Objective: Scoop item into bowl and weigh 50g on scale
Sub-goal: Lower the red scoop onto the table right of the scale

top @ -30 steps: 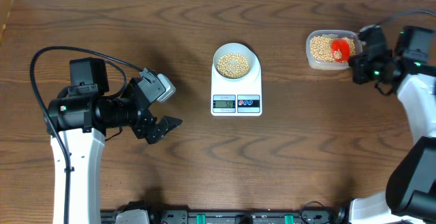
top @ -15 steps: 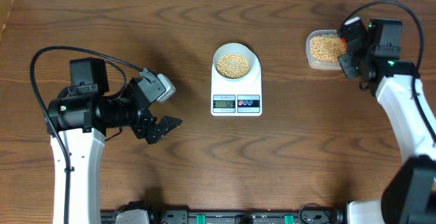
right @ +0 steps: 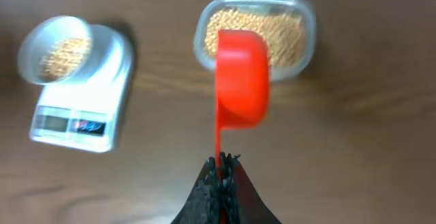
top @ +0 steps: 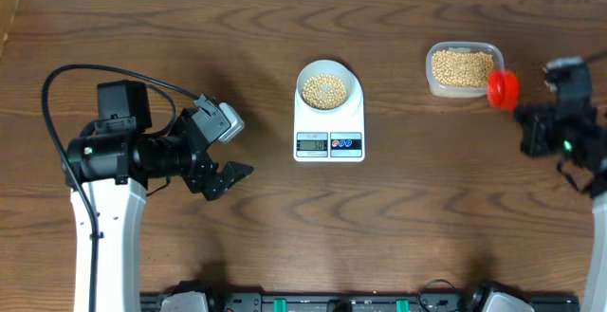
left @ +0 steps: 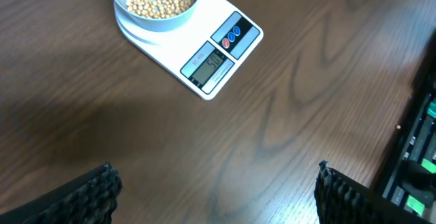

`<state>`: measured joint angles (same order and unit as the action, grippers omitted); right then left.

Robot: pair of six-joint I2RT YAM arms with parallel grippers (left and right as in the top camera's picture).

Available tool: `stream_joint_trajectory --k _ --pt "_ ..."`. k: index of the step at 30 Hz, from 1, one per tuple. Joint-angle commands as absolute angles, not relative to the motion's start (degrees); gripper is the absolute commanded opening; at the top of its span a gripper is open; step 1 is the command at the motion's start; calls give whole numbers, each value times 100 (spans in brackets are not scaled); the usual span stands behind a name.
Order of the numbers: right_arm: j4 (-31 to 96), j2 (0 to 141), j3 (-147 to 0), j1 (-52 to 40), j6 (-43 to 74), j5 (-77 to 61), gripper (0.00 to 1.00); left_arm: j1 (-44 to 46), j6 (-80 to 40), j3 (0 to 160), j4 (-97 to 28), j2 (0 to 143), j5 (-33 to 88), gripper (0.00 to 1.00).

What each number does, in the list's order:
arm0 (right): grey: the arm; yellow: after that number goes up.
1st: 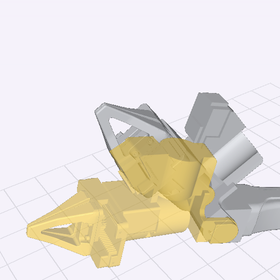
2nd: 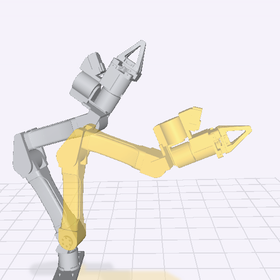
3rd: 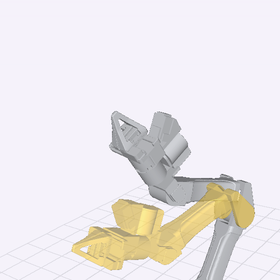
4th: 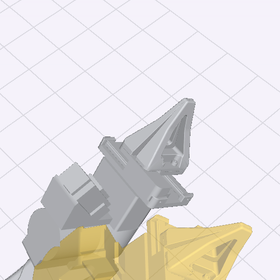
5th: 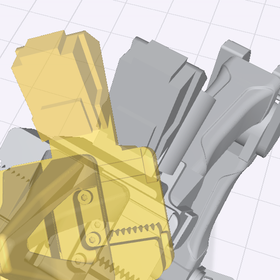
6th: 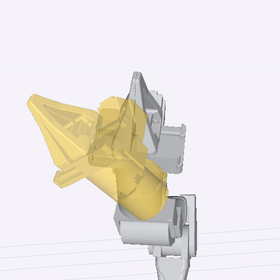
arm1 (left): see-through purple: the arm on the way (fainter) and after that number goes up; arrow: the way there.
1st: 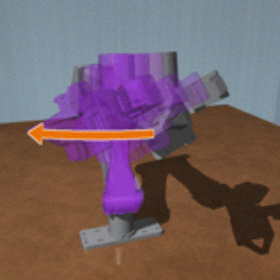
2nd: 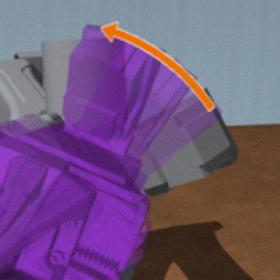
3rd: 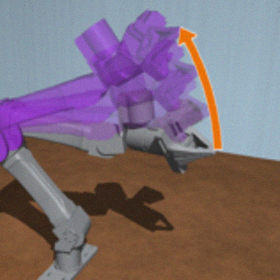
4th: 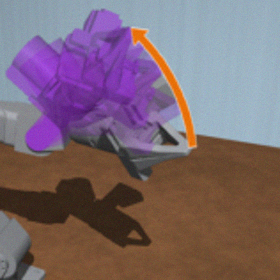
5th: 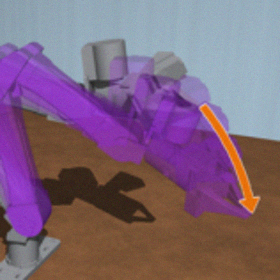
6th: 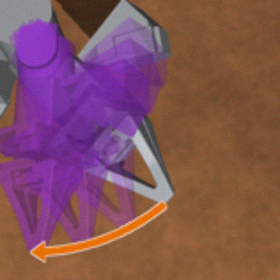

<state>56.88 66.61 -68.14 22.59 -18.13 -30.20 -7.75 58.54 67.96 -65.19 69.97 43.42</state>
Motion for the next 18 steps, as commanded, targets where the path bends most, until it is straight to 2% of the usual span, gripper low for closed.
stream_joint_trajectory --k 1,4,7,18 --pt "6366 6497 -6796 2471 -1479 -4042 1 -764 5931 6952 -6534 6960 4434 93" --pt "6713 6499 -6445 2471 -1229 -4375 1 -764 5931 6949 -6534 6960 4434 93" --pt "6528 6506 -5749 2471 -882 -4368 1 -764 5931 6949 -6534 6960 4434 93" --pt "3629 6514 -3046 2471 425 -4497 1 -764 5931 6949 -6534 6960 4434 93"
